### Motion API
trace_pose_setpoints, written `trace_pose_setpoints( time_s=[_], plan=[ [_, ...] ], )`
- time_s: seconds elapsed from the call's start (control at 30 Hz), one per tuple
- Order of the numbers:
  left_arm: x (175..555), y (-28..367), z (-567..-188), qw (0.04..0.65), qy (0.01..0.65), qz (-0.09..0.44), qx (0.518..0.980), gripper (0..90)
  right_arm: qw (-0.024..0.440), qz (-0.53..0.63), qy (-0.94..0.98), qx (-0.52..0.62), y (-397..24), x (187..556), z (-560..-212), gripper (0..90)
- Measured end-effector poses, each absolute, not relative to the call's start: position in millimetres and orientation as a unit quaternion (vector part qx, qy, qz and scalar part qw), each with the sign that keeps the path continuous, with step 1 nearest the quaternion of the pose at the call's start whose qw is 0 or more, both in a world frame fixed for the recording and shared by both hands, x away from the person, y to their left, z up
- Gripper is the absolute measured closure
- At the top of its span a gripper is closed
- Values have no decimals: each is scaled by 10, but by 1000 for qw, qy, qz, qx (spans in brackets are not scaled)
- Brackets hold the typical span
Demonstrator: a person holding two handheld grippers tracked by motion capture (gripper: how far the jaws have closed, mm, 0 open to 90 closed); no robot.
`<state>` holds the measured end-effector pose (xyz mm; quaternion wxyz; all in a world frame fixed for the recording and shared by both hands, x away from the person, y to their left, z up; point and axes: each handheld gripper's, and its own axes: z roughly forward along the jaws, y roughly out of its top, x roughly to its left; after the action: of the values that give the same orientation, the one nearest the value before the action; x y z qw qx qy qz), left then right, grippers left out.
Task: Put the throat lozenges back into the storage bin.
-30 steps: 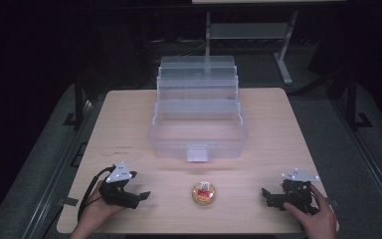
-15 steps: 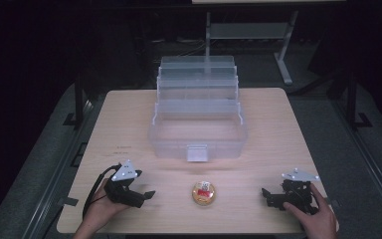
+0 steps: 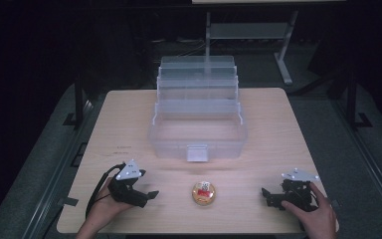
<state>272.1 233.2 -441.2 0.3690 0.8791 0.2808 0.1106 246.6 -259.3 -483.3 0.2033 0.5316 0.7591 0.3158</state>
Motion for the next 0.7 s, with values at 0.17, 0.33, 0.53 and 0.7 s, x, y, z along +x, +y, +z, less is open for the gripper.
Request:
trace_pose_setpoints(
  time_s=[0.17,0.33,0.53,0.7],
  plan=[
    [2731,2281,-4405,371,276,108,880,122,203,316,759,532,-2593,2466,-4832,0],
    [2749,2222,-4397,369,269,104,883,123,203,316,759,532,-2593,2466,-4833,0],
    [2763,2160,-4390,369,265,101,885,123,203,316,759,532,-2593,2466,-4833,0],
    [2777,2125,-4377,372,262,99,885,123,203,316,759,532,-2593,2466,-4833,0]
  ],
)
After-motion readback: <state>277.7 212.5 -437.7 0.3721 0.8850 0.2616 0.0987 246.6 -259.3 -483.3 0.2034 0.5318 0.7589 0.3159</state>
